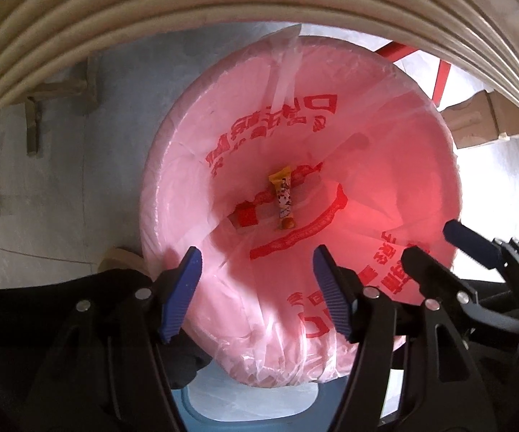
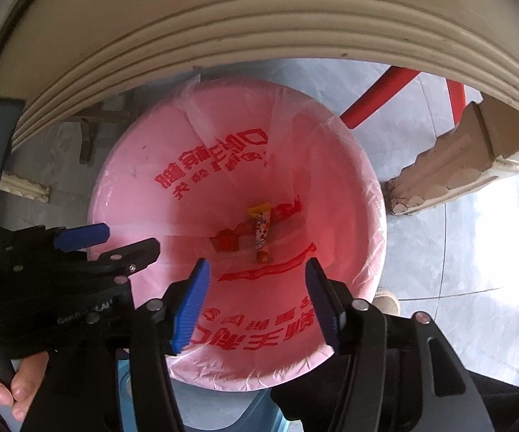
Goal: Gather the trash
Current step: 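Open both tools to drop the cube and snack bar into the bin, then move both open tools back over the table toward the plastic bags and black box, then grasp the white plastic bag with the left tool while the right tool grasps the black box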
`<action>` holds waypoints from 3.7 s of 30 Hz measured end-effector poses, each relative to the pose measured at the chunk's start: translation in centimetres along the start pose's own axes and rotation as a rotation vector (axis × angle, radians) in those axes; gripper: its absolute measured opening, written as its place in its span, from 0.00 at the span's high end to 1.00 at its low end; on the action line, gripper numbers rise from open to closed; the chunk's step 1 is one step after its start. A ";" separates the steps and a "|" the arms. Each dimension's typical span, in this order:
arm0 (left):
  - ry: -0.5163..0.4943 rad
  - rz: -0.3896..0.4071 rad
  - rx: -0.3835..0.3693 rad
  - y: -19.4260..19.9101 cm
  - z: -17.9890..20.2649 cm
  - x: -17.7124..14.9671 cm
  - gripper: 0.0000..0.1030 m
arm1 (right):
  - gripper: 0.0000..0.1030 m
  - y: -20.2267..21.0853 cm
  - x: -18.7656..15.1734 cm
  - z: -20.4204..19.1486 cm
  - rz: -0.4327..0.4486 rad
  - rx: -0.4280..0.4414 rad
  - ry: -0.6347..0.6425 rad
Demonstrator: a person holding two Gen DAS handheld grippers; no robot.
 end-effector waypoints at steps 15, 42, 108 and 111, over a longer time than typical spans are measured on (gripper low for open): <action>-0.139 0.173 0.071 9.1 0.1 -2.9 0.30 | 0.38 8.6 -0.8 0.8 0.178 -0.015 -0.086; -0.113 0.574 -0.007 35.9 -3.3 4.5 0.18 | 0.21 34.1 6.5 -1.1 0.697 -0.084 0.022; -0.166 0.329 -0.197 21.2 -2.0 13.7 0.80 | 0.56 15.8 15.4 2.9 0.582 0.124 -0.143; -0.147 0.320 -0.212 21.3 -2.4 14.0 0.83 | 0.59 16.2 15.4 2.7 0.588 0.118 -0.135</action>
Point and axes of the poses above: each gripper's, at about its wrist camera, not at the fingertips, and y roughly against the way its jaws point, z to its right, x to its top, the point moved 2 cm from there along -y, roughly the way its jaws point, and after that the axes turned 14 degrees about y, right-handed, at the moved point
